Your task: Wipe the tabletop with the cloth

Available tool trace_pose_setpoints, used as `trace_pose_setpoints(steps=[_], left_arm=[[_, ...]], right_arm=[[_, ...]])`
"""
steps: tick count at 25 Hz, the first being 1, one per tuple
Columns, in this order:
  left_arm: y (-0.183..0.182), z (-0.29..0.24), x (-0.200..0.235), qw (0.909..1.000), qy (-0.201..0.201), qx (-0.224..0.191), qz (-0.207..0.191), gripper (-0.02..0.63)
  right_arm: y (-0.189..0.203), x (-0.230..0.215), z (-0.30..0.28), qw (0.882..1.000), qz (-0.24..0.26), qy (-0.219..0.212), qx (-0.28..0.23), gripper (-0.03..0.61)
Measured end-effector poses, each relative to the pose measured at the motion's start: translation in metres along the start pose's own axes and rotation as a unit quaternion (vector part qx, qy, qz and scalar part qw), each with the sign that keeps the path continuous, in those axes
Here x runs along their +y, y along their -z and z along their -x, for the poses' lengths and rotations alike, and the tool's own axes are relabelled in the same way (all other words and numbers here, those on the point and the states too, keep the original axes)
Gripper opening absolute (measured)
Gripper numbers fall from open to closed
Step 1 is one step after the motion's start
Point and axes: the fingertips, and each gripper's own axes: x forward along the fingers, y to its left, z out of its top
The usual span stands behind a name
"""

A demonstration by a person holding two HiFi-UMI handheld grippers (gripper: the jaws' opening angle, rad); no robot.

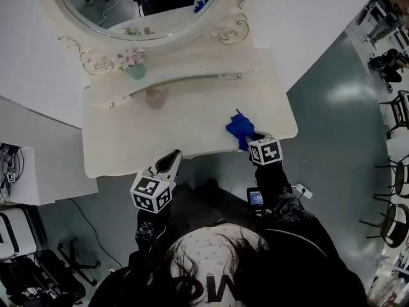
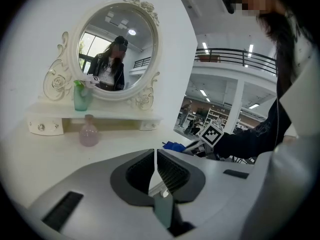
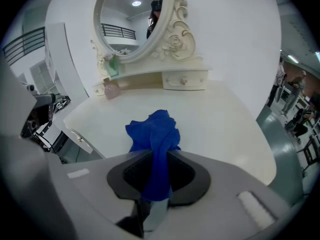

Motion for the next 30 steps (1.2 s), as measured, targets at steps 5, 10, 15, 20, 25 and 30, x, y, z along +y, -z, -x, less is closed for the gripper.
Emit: trace_pose_setpoints(steps=[5, 10, 15, 20, 25, 30], left_arm=[[-0.005, -0.007, -0.011, 1.0, 0.002, -0.003, -0.008, -0.005], [-0.009, -0.009, -0.015, 0.9999, -0.001, -0.004, -0.013, -0.005], [-0.01, -0.009, -0.015, 0.9999, -0.005, -0.004, -0.015, -0.005], [-0.009, -0.005, -0.01, 0.9998, -0.014, -0.005, -0.01, -0.005], [-0.001, 0.006, -0.008, 0.9997, -0.024, 0.002, -0.002, -0.005], [0.014, 0.018, -0.012, 0.9994, -0.029, 0.015, 0.005, -0.005]], right_arm=[[0.012, -0.061, 0.025, 0.998, -0.036, 0.052, -0.002, 0.083], [0.02, -0.101, 0.039, 0.995, -0.069, 0.071, -0.007, 0.083], [0.025, -0.136, 0.049, 0.992, -0.074, 0.098, 0.0, 0.083], [0.028, -0.165, 0.058, 0.986, -0.109, 0.122, -0.012, 0.083], [0.027, -0.165, 0.059, 0.979, -0.15, 0.129, -0.041, 0.084], [0.028, -0.154, 0.064, 0.972, -0.194, 0.117, -0.066, 0.083]])
